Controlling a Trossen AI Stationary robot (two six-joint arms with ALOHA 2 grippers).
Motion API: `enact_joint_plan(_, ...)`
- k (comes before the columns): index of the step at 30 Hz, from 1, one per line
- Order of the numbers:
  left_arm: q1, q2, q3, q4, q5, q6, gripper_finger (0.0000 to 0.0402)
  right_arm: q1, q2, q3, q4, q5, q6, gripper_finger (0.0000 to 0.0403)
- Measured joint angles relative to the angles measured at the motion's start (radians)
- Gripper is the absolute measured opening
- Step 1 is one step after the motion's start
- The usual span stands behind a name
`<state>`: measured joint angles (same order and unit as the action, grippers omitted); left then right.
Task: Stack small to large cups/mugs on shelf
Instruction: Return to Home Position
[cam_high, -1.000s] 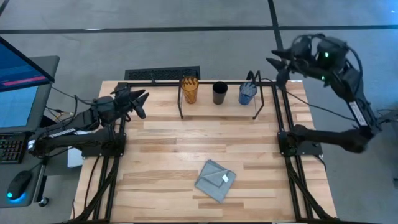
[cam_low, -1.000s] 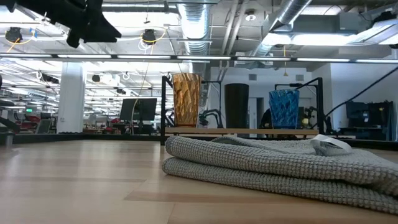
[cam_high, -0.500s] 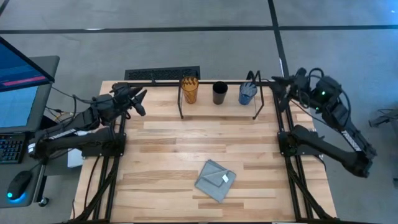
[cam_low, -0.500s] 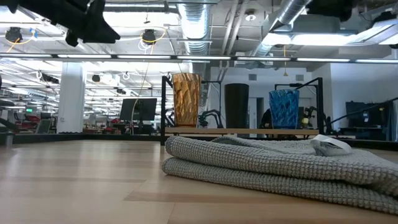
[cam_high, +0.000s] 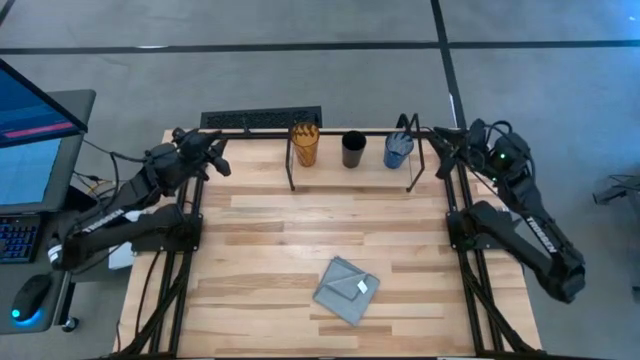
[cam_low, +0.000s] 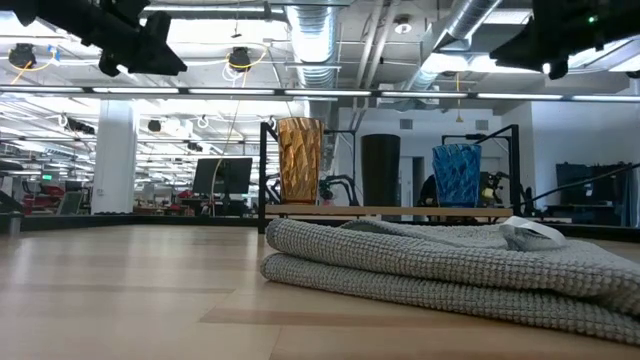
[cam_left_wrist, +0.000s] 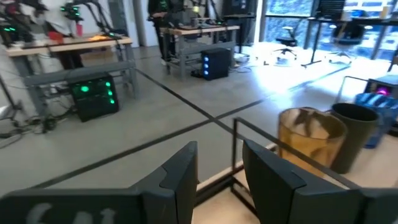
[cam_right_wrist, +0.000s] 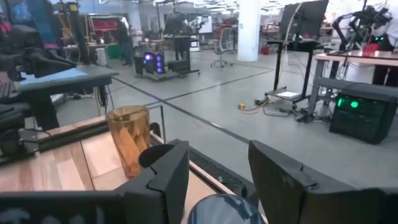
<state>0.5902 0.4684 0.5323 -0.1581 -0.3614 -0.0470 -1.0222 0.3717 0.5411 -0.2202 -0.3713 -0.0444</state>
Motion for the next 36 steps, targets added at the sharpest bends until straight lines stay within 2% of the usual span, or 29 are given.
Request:
enact_joint_plan(7, 0.065, -0.075, -0.003, -0.006, 0.0, 0.001, 0.0119, -0.209, 0.0, -0.006, 0.002, -0.194, 0.019, 0.0187)
enact_joint_plan(15, 0.073, -0.273, -0.069, -0.011, 0.0, -0.037, 0.0119, -0.421, -0.001, -0.006, -0.004, -0.365, 0.046, 0.0186)
enact_joint_plan(20, 0.073, -0.348, -0.114, -0.029, 0.0, -0.089, 0.0119, -0.494, -0.028, -0.006, -0.017, -0.371, 0.103, 0.0186)
enact_joint_plan(25, 0.073, -0.366, -0.15, -0.027, 0.0, -0.123, 0.0119, -0.51, -0.127, -0.006, -0.08, -0.361, 0.171, 0.0186)
enact_joint_plan(29, 0.073, -0.364, -0.16, -0.012, 0.0, -0.129, 0.0119, -0.51, -0.213, -0.005, -0.092, -0.295, 0.241, 0.0186)
enact_joint_plan(36, 0.072, -0.364, -0.16, 0.002, 0.001, -0.136, 0.0119, -0.509, -0.187, -0.007, -0.075, -0.245, 0.281, 0.0186)
